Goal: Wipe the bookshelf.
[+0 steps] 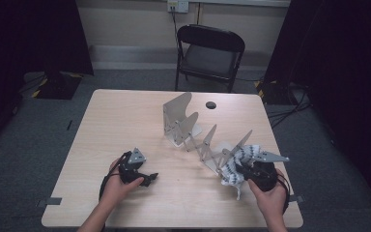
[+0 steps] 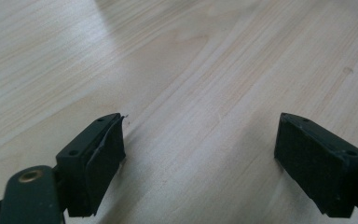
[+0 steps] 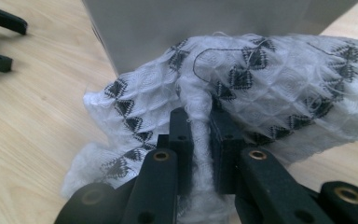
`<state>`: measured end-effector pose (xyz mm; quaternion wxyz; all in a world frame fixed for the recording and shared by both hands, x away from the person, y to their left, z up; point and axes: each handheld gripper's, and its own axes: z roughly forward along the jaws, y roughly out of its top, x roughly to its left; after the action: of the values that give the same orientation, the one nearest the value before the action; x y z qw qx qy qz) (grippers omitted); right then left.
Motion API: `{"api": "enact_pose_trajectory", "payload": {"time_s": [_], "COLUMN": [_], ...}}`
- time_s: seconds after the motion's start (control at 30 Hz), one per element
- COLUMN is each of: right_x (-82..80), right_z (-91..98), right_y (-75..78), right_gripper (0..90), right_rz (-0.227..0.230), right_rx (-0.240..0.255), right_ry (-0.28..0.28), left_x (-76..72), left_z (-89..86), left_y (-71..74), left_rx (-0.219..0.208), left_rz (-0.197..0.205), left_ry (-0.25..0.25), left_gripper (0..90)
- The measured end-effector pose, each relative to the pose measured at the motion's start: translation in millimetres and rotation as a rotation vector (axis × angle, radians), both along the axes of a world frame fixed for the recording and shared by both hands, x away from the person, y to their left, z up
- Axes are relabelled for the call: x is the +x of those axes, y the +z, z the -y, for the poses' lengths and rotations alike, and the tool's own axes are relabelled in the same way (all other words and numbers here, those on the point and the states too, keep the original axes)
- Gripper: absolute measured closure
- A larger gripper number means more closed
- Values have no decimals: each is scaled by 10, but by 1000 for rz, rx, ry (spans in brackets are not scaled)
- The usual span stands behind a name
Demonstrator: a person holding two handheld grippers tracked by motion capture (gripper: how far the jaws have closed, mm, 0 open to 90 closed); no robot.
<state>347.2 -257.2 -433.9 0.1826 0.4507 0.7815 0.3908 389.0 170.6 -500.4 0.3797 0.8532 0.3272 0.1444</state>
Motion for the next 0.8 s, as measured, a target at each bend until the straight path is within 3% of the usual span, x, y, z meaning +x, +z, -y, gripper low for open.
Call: {"api": "enact_pose_trajectory", "payload": {"time_s": [0.23,0.8], "right_x": [34,52], "right_z": [5,-54], "right_y": [-177,-394], "right_gripper": [811,804], "right_rz": [-35,-79], "right_rx": [-9,-45], "right_ry": [-14,-16], "left_x": [0,0], "left_z": [0,0], "left_y": [0,0], "left_rx": [0,0], "left_rz": [0,0], "left_ry": [0,0], "left_gripper": [156,156]}}
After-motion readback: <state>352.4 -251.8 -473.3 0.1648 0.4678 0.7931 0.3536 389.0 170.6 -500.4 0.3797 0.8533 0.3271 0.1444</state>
